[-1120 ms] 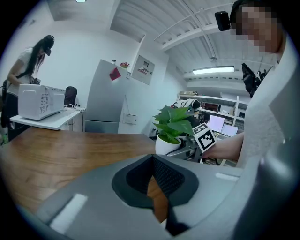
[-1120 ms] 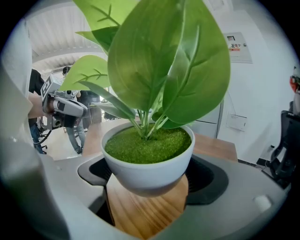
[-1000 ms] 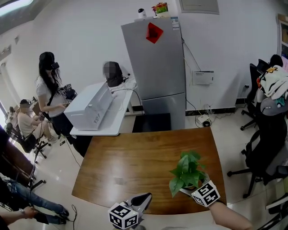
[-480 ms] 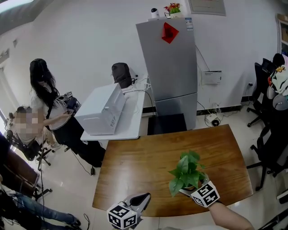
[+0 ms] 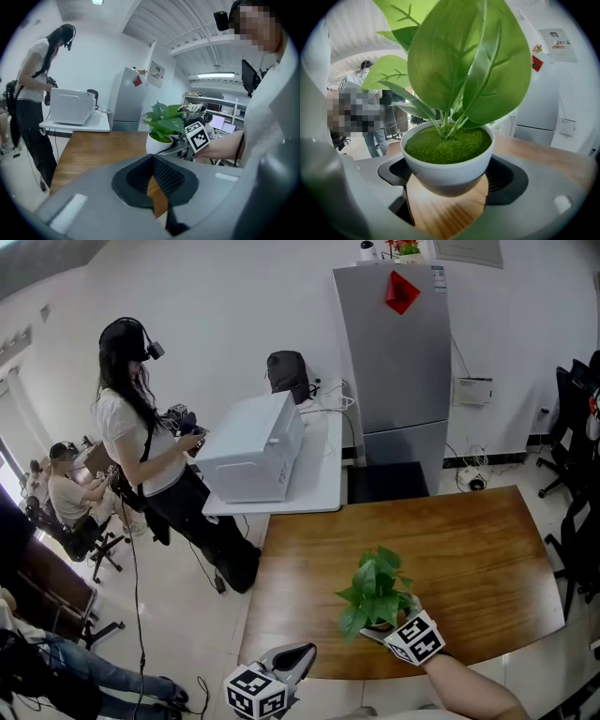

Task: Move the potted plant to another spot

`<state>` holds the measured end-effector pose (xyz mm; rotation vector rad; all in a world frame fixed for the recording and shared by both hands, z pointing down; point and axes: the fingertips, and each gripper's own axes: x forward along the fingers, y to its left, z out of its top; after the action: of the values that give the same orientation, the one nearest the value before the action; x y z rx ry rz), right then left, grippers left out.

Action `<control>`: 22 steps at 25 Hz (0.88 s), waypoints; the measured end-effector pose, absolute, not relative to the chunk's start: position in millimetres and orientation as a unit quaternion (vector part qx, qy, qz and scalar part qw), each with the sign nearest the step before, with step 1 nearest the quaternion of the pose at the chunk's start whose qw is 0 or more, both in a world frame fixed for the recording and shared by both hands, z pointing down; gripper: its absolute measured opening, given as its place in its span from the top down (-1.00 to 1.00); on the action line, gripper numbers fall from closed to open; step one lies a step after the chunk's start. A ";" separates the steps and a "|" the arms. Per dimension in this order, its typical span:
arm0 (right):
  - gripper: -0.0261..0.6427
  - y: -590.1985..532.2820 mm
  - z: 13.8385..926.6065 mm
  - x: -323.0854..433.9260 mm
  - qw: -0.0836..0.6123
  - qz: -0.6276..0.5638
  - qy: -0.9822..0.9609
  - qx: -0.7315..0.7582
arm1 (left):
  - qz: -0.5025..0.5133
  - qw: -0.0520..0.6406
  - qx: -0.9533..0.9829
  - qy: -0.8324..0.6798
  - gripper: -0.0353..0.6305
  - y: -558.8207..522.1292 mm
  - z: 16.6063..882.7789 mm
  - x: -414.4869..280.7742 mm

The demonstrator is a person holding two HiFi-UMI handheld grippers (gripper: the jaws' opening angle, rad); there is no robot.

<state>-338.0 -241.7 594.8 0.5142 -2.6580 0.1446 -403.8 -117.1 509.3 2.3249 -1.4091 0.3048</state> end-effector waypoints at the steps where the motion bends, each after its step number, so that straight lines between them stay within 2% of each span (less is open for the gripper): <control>1: -0.47 -237.7 599.7 -351.3 0.217 0.052 -0.959 0.176 | 0.106 0.202 0.829 -0.511 0.93 -113.2 510.4 -413.1; 8: -0.47 -222.8 625.7 -411.9 0.241 0.034 -0.963 0.113 | 0.079 0.196 0.805 -0.555 0.93 -94.1 516.7 -448.4; 22: -0.47 -203.4 673.5 -456.6 0.267 0.029 -0.961 0.068 | 0.082 0.208 0.770 -0.598 0.93 -52.3 535.4 -480.7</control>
<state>-456.6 -203.4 673.5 0.1839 -2.5926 0.0772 -480.7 -52.3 535.4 2.1423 -1.6642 0.2283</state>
